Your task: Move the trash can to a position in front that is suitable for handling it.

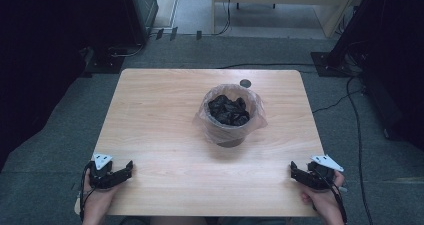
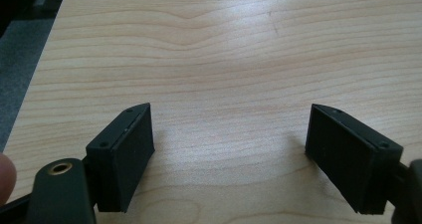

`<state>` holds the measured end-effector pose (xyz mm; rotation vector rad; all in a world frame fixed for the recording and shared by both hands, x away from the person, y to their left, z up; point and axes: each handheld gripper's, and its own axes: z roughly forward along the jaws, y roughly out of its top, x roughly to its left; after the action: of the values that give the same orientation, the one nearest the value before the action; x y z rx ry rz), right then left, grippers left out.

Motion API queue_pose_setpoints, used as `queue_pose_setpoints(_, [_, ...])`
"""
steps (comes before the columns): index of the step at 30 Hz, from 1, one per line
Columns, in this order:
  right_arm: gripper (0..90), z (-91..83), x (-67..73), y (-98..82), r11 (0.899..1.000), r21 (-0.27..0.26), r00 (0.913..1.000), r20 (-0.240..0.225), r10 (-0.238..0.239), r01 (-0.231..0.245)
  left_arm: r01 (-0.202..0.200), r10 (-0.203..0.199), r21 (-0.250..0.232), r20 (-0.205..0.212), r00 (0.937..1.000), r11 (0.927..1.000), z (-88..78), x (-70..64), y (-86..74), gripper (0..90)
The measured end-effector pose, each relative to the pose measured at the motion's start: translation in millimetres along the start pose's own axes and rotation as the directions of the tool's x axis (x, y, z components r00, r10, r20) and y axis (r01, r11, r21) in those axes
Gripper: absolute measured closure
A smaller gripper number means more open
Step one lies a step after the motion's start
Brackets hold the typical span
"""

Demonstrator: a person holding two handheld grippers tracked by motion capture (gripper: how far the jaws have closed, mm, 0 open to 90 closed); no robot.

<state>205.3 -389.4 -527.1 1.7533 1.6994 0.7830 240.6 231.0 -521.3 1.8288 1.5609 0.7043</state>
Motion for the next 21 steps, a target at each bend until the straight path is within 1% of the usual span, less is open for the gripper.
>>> queue_pose_setpoints(1, [22.3, -0.3, 0.5, 0.2, 1.0, -0.007, 1.0, -0.001, -0.002, 0.002, 0.0, 0.0, 0.0, 0.0, 1.0, 1.0, 0.0, 0.0, 0.0, 18.6])
queue_pose_setpoints(2, [22.3, -0.3, 0.5, 0.2, 1.0, -0.007, 1.0, -0.001, -0.002, 0.002, 0.0, 0.0, 0.0, 0.0, 1.0, 1.0, 0.0, 0.0, 0.0, 18.6])
queue_pose_setpoints(3, [25.4, 0.0, 1.3, 0.8, 1.0, -0.015, 1.0, -0.001, 0.001, -0.001, -0.001, 0.001, 0.0, 0.0, 1.0, 1.0, 0.0, 0.1, 0.0, 18.6])
queue_pose_setpoints(4, [30.6, 0.8, 3.7, 2.8, 0.999, -0.043, 0.9999, 0.012, -0.006, 0.006, -0.001, 0.001, 0.0, 0.0, 1.0, 1.0, 0.0, 0.1, 0.0, 18.6])
queue_pose_setpoints(6, [41.9, -0.5, 7.5, 8.2, 0.997, -0.077, 0.9997, 0.024, -0.003, 0.005, 0.0, 0.0, 0.0, 0.0, 1.0, 1.0, 0.0, 0.0, 0.0, 18.6])
queue_pose_setpoints(8, [47.7, -2.8, 11.9, 17.2, 0.994, -0.113, 0.9999, 0.003, 0.013, -0.012, -0.001, 0.001, 0.0, 0.0, 1.0, 1.0, 0.0, 0.0, 0.1, 18.7])
queue_pose_setpoints(9, [47.7, -2.8, 11.9, 17.2, 0.994, -0.113, 0.9999, 0.003, 0.013, -0.012, -0.001, 0.001, 0.0, 0.0, 1.0, 1.0, 0.0, 0.0, 0.1, 18.7])
queue_pose_setpoints(10, [49.7, -4.4, 14.2, 22.5, 0.991, -0.13, 0.9998, -0.01, 0.015, -0.016, 0.0, 0.0, -0.001, 0.0, 1.0, 1.0, 0.2, -0.1, 0.2, 18.7])
queue_pose_setpoints(11, [52.6, -6.6, 18.3, 33.8, 0.984, -0.174, 0.9989, -0.045, 0.015, -0.023, 0.001, -0.001, -0.001, -0.001, 1.0, 1.0, 0.5, -0.6, 0.5, 19.0])
queue_pose_setpoints(12, [54.0, -6.8, 20.0, 39.5, 0.981, -0.195, 0.9979, -0.064, 0.008, -0.021, 0.002, -0.002, -0.001, -0.002, 1.0, 1.0, 0.6, -0.8, 0.6, 19.0])
queue_pose_setpoints(13, [56.2, -6.2, 21.8, 45.8, 0.976, -0.219, 0.997, -0.077, -0.011, -0.006, 0.005, -0.005, -0.001, -0.004, 1.0, 1.0, 0.8, -1.0, 0.7, 19.1])
queue_pose_setpoints(14, [59.2, -5.5, 24.1, 52.0, 0.967, -0.253, 0.9956, -0.085, -0.039, 0.017, 0.007, -0.007, -0.001, -0.007, 1.0, 1.0, 1.0, -1.2, 1.0, 19.2])
queue_pose_setpoints(15, [59.9, -3.8, 26.6, 58.2, 0.958, -0.284, 0.9925, -0.099, -0.071, 0.04, 0.007, -0.007, -0.001, -0.007, 1.0, 1.0, 1.0, -1.2, 1.0, 19.5])
queue_pose_setpoints(16, [59.8, -1.2, 29.4, 65.0, 0.955, -0.293, 0.99, -0.108, -0.09, 0.054, 0.011, -0.011, -0.007, -0.013, 0.9998, 0.9999, 1.5, -1.9, 1.7, 21.2])
queue_pose_setpoints(17, [59.4, 2.5, 32.0, 71.8, 0.954, -0.293, 0.9889, -0.11, -0.1, 0.064, 0.006, -0.006, -0.008, -0.011, 0.9999, 0.9999, 1.8, -2.1, 2.2, 23.8])
queue_pose_setpoints(18, [58.7, 6.8, 34.6, 78.0, 0.953, -0.298, 0.9892, -0.112, -0.095, 0.058, 0.006, -0.006, -0.009, -0.01, 0.9999, 0.9999, 2.2, -2.5, 2.4, 24.3])
queue_pose_setpoints(19, [58.6, 11.1, 36.6, 84.0, 0.952, -0.303, 0.9894, -0.122, -0.079, 0.039, 0.006, -0.006, -0.009, -0.01, 0.9999, 0.9999, 2.2, -2.5, 2.4, 24.3])
queue_pose_setpoints(21, [59.0, 19.2, 39.8, 95.7, 0.952, -0.304, 0.9862, -0.163, -0.029, -0.022, 0.004, -0.004, -0.008, -0.007, 1.0, 1.0, 2.3, -2.7, 2.7, 24.3])
